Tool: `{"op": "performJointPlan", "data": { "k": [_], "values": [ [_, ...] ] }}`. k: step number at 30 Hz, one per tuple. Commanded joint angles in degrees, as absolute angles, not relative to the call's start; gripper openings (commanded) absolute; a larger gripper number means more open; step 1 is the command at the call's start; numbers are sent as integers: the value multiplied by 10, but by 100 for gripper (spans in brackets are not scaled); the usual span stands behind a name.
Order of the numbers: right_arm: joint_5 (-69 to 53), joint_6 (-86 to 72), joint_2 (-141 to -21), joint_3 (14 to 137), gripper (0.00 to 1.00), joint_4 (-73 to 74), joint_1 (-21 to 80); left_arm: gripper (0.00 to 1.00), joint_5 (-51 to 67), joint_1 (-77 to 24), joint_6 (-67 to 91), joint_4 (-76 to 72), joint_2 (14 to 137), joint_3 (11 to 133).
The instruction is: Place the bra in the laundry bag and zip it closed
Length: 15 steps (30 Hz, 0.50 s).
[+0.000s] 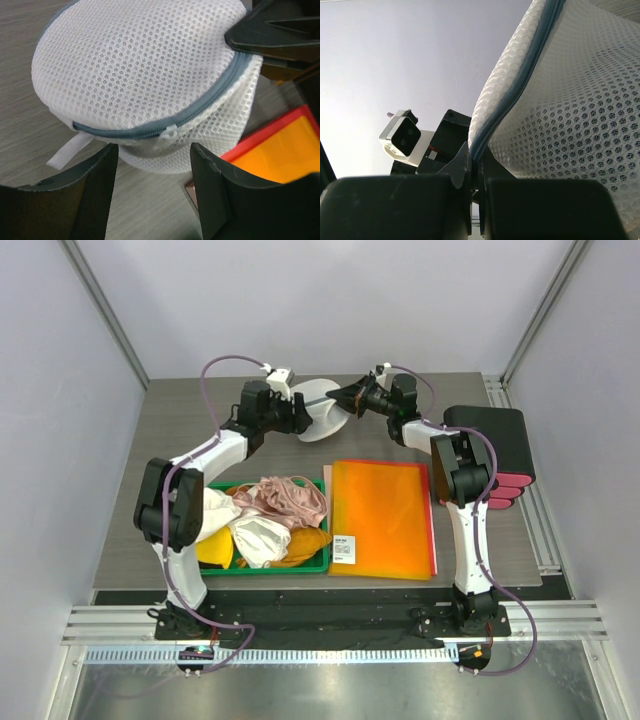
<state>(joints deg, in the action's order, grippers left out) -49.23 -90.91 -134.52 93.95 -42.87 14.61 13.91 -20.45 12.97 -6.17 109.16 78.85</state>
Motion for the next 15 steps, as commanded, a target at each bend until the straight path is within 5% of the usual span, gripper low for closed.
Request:
{"op": "performJointPlan", "data": {
  "k": [1, 6, 15],
  "values": [
    [-509, -897, -1332, 954, 1, -445, 149, 61, 237, -184, 154, -121, 1021, 743],
    [-509, -900, -1329, 954, 1, -446, 149, 70, 255, -173, 165, -142, 999, 717],
    [-509, -911, -1328, 954, 1, -461, 149, 60, 228, -172, 187, -96, 1041, 780]
  ]
}}
